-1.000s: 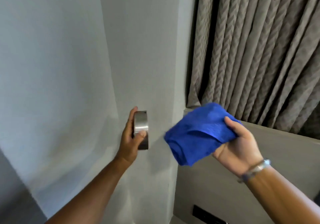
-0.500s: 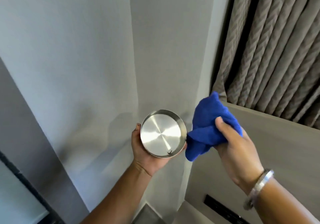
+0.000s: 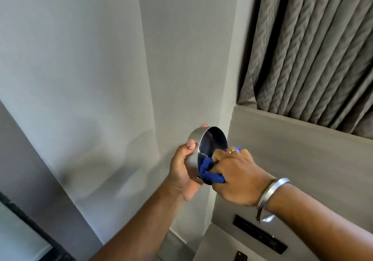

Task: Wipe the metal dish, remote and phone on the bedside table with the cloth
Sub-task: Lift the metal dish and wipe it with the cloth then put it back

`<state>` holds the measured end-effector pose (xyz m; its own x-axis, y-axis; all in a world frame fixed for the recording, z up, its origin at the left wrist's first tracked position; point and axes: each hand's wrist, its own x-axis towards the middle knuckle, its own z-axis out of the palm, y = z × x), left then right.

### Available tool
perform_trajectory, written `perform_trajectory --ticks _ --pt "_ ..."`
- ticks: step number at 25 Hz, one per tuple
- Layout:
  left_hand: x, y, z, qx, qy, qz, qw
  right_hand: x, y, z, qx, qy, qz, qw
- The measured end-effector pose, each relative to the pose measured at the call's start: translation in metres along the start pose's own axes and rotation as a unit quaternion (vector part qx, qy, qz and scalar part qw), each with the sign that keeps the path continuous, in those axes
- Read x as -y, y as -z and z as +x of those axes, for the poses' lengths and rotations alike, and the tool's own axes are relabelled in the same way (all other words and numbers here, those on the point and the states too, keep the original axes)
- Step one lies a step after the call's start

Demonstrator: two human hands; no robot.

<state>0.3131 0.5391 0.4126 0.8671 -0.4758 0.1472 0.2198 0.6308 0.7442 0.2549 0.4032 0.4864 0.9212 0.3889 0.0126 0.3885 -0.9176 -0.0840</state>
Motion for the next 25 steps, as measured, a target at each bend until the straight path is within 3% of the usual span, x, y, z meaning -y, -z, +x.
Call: perform_trajectory --ticks 1,2,3,4,5,7,8,9,12,15,17,18,19,20,21,22,23,24,25 --pt "0.004 0.0 0.001 0.0 -0.013 0.008 1.0 0.002 0.002 0.003 0.028 -0.003 0.148 0.989" --pt "0.005 0.001 0.001 0.007 -0.025 0.013 1.0 0.003 0.002 0.006 0.031 0.006 0.299 0.954" --pt "0.005 0.002 0.002 0.016 -0.032 0.016 0.999 0.004 0.003 0.008 0.025 0.02 0.394 0.918" --pt "0.005 0.002 0.002 0.021 -0.033 0.016 0.999 0.003 0.002 0.006 0.028 0.032 0.413 0.91" --pt "0.006 0.003 0.002 0.024 -0.025 0.012 0.999 -0.001 -0.001 0.004 0.033 0.048 0.355 0.933" --pt "0.011 0.005 0.001 0.029 0.003 -0.001 1.0 -0.014 -0.008 -0.005 0.017 0.089 0.034 0.995" --pt "0.013 0.004 0.001 0.026 0.022 -0.01 0.999 -0.021 -0.007 -0.008 -0.003 0.097 -0.142 0.985" --pt "0.015 0.003 0.003 0.016 0.042 -0.021 0.999 -0.028 -0.005 -0.008 -0.013 0.089 -0.247 0.965" --pt "0.017 -0.004 0.01 0.001 0.066 -0.049 0.997 -0.032 0.007 0.0 -0.029 0.051 -0.323 0.944" --pt "0.014 -0.009 0.011 -0.007 0.041 -0.038 0.998 -0.023 0.005 0.007 0.01 0.032 -0.214 0.976" --pt "0.015 -0.009 0.012 -0.007 0.001 -0.023 1.0 -0.017 0.004 0.009 0.064 0.009 0.004 0.998" --pt "0.017 -0.011 0.012 -0.007 -0.021 -0.023 0.999 -0.015 0.005 0.009 0.078 -0.001 0.135 0.988" --pt "0.018 -0.012 0.012 -0.001 -0.043 -0.027 0.999 -0.016 0.007 0.01 0.074 -0.018 0.288 0.955" --pt "0.018 -0.014 0.012 0.021 -0.058 -0.037 0.997 -0.016 0.01 0.011 0.069 -0.052 0.464 0.882" --pt "0.018 -0.013 0.013 0.053 -0.068 -0.049 0.995 -0.016 0.013 0.013 0.08 -0.077 0.645 0.756" --pt "0.017 -0.011 0.013 0.072 -0.068 -0.052 0.994 -0.013 0.016 0.015 0.103 -0.078 0.785 0.606" --pt "0.016 -0.005 0.013 0.072 -0.061 -0.048 0.994 -0.011 0.017 0.019 0.112 -0.06 0.864 0.487" --pt "0.013 0.002 0.014 0.06 -0.054 -0.034 0.996 -0.009 0.018 0.023 0.091 -0.056 0.895 0.432" --pt "0.007 0.01 0.013 0.04 -0.056 -0.01 0.998 -0.009 0.016 0.024 0.051 -0.073 0.899 0.428"
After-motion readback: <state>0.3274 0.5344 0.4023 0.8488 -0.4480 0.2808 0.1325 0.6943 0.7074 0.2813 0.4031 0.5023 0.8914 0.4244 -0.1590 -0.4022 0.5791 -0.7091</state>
